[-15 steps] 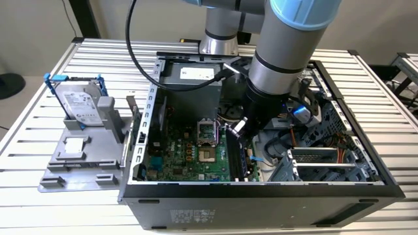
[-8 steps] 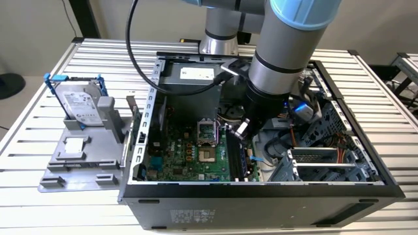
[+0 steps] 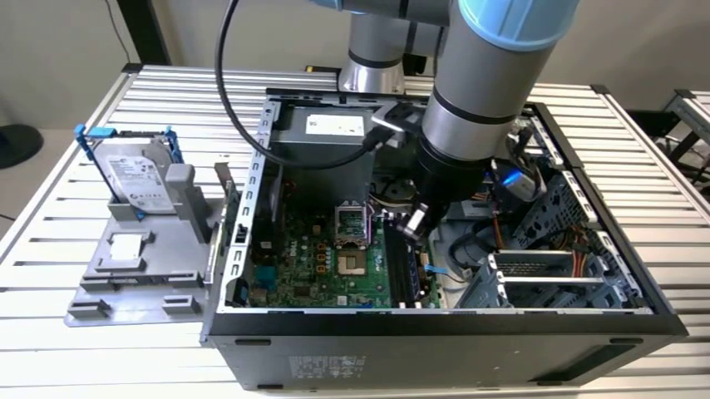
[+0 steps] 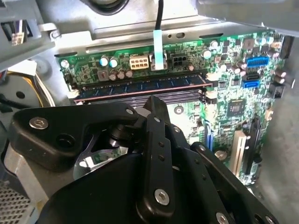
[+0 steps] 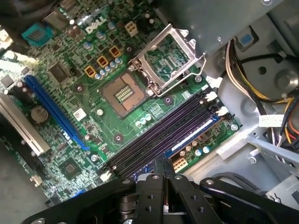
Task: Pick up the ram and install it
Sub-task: 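Press down the ram until it locks into place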
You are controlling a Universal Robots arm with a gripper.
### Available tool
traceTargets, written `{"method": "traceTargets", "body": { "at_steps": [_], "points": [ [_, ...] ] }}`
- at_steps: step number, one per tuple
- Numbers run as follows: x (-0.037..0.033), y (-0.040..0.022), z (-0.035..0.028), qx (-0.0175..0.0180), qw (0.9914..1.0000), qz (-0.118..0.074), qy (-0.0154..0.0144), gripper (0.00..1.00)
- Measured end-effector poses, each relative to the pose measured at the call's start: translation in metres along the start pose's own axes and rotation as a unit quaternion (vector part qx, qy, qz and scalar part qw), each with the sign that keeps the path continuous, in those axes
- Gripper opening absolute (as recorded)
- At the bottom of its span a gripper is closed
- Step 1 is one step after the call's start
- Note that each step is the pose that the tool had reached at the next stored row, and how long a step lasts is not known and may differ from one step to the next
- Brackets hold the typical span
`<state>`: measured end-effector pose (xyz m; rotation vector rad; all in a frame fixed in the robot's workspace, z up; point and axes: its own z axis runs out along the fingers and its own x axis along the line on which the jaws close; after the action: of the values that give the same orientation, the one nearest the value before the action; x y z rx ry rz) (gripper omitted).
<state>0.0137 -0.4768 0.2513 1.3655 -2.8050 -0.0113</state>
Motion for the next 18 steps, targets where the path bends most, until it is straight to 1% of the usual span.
{"method": "traceTargets", "body": {
  "at_steps": [3, 5, 7, 9, 10, 12, 14, 16, 18],
  "points": [
    [-0.0002, 0.0002, 0.0, 0.0002, 0.9999, -0.014, 0.0002, 0.0],
    [-0.0002, 0.0002, -0.0001, 0.0005, 0.99959, -0.029, 0.0005, 0.0],
    [-0.0002, 0.0002, 0.0, 0.001, 0.99888, -0.047, 0.0006, 0.0],
    [-0.0002, 0.0002, 0.0, 0.0015, 0.99788, -0.065, 0.0008, 0.0],
    [-0.0002, 0.0002, 0.0, 0.0017, 0.99726, -0.074, 0.0008, 0.0],
    [-0.0002, 0.0002, 0.0, 0.0021, 0.99574, -0.092, 0.0011, 0.0],
    [-0.0002, 0.0002, 0.0001, 0.0027, 0.99392, -0.11, 0.0011, 0.0],
    [-0.0002, 0.0002, 0.0002, 0.0034, 0.99171, -0.128, 0.0013, 0.0],
    [-0.0002, 0.0002, 0.0003, 0.0041, 0.98925, -0.146, 0.0013, 0.0]
  ]
}}
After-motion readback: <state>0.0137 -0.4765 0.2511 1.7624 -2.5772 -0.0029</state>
